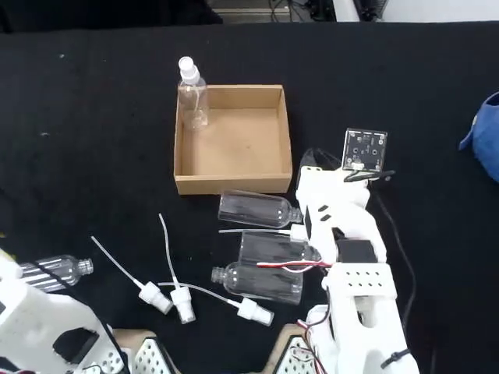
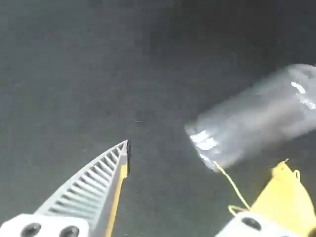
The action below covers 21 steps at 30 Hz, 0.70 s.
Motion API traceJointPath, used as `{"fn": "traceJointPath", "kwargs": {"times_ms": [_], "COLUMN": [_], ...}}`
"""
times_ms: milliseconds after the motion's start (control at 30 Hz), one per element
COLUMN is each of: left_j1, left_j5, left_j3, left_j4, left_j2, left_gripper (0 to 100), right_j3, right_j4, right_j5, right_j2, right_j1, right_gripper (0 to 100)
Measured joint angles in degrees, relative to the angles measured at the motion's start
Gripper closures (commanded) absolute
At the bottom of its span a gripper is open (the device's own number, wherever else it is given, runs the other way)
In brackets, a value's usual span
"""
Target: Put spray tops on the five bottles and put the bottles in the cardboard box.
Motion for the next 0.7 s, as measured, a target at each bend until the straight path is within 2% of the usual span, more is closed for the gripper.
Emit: {"fn": "traceJointPath", "kwargs": {"times_ms": [133, 333, 500, 600, 700], "left_j1": [0.62, 3.43, 6.15, 6.24, 6.24], "left_j5": [-2.64, -2.64, -2.64, -2.64, -2.64], "left_j3": [0.09, 1.49, 8.79, 14.59, 22.95], "left_j4": [5.89, 7.3, 6.95, 2.29, -7.47], "left_j2": [0.0, 0.0, -0.62, -4.57, -9.93], "left_gripper": [70, 70, 70, 70, 70], "right_j3": [0.0, 0.0, 0.0, 0.0, 0.0], "right_j4": [0.0, 0.0, 0.0, 0.0, 0.0], "right_j5": [0.0, 0.0, 0.0, 0.0, 0.0], "right_j2": [0.0, 0.0, 0.0, 0.0, 0.0], "right_j1": [0.0, 0.0, 0.0, 0.0, 0.0], "right_gripper": [97.3, 97.3, 97.3, 97.3, 97.3]}}
